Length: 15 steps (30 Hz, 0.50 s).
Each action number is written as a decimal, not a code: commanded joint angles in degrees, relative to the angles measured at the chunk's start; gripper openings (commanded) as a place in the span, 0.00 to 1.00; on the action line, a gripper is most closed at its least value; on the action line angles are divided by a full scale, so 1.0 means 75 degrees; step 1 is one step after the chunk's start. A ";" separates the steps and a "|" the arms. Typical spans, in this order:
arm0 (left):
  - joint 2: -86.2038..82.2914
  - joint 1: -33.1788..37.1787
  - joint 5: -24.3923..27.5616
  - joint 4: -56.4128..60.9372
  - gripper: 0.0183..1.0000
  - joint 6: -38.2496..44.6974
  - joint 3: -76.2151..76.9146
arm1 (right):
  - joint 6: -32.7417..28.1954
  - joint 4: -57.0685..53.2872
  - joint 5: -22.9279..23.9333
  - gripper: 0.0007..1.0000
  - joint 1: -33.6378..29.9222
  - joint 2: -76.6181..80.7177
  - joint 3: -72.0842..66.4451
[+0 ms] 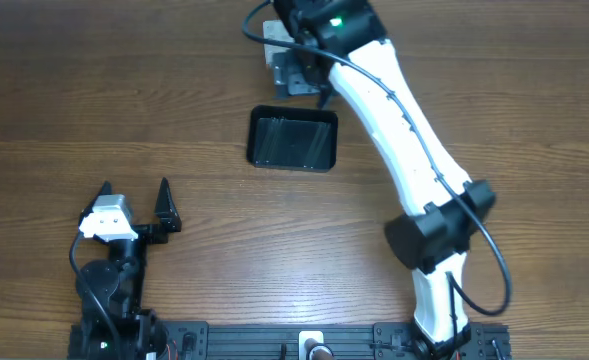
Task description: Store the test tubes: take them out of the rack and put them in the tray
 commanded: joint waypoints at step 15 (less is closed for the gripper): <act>-0.0050 -0.0023 -0.0009 -0.0038 1.00 0.0117 -0.0035 | -0.0568 -0.1332 0.0670 0.99 -0.0315 -0.4762 -0.3101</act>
